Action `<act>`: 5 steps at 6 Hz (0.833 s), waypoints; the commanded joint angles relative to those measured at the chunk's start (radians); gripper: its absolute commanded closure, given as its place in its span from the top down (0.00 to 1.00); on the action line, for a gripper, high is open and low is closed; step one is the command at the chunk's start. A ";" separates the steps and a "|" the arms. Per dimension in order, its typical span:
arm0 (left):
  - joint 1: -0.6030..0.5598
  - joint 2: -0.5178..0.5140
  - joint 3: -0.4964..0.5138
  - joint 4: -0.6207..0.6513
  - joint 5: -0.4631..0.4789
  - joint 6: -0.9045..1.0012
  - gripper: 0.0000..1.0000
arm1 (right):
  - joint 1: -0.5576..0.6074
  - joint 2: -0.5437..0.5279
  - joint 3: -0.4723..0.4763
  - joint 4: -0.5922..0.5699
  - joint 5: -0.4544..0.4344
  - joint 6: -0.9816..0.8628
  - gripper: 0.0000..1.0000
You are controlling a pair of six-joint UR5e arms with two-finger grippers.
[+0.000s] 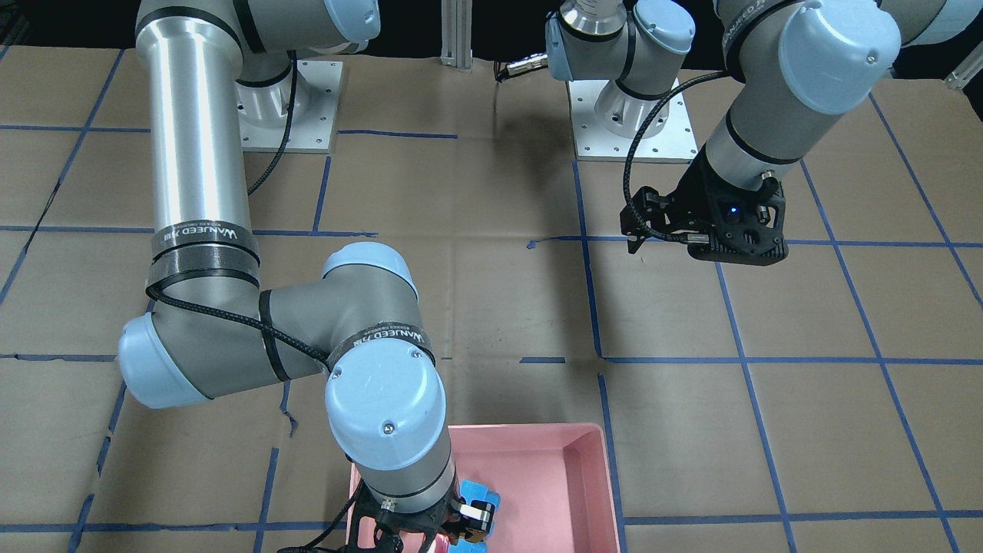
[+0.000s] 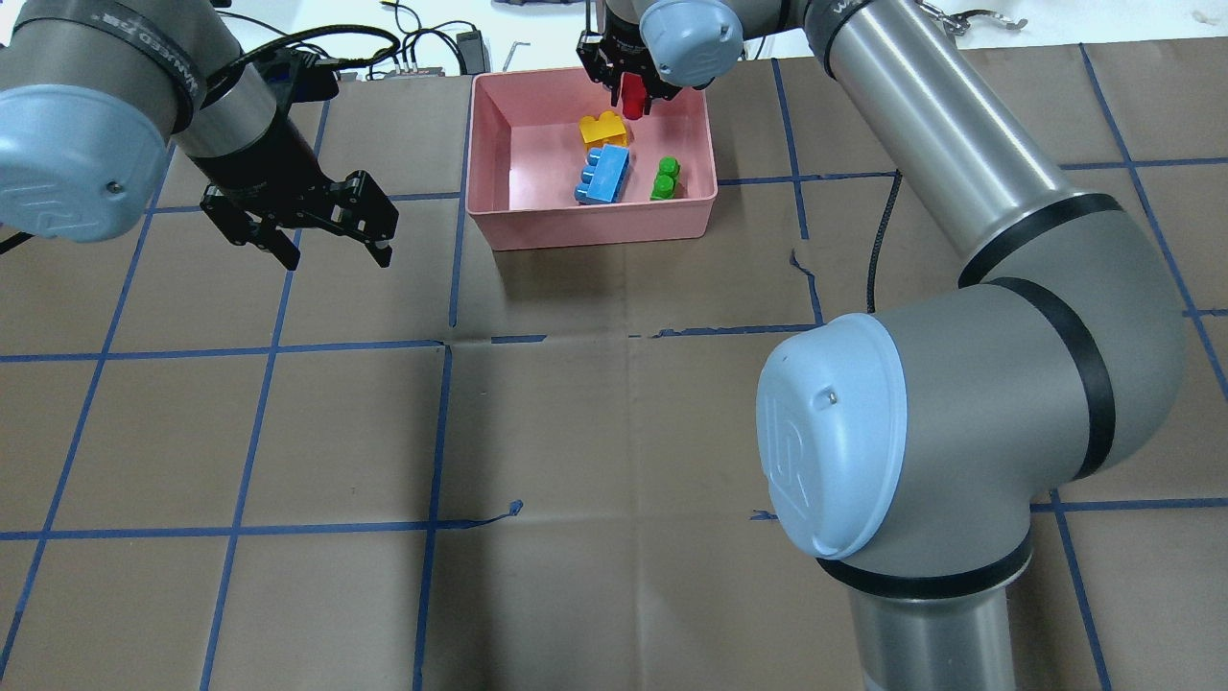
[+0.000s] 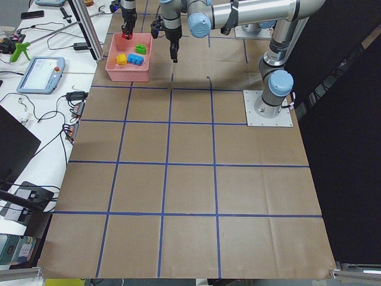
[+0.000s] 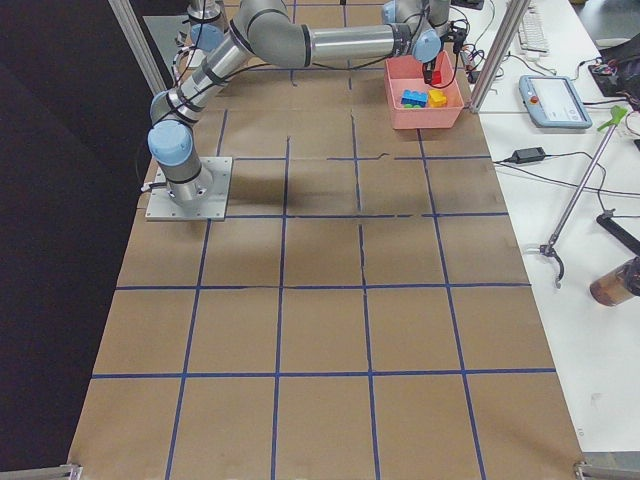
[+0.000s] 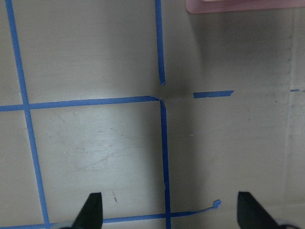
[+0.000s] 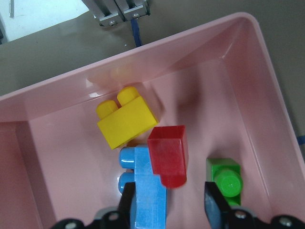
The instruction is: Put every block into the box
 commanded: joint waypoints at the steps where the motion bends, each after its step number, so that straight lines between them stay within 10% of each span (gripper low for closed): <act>1: -0.001 0.002 0.000 0.000 0.000 -0.001 0.99 | 0.002 -0.003 0.005 0.005 0.001 0.001 1.00; 5: -0.001 0.008 0.002 -0.001 0.002 -0.001 0.99 | -0.143 -0.185 0.022 0.319 -0.022 -0.403 1.00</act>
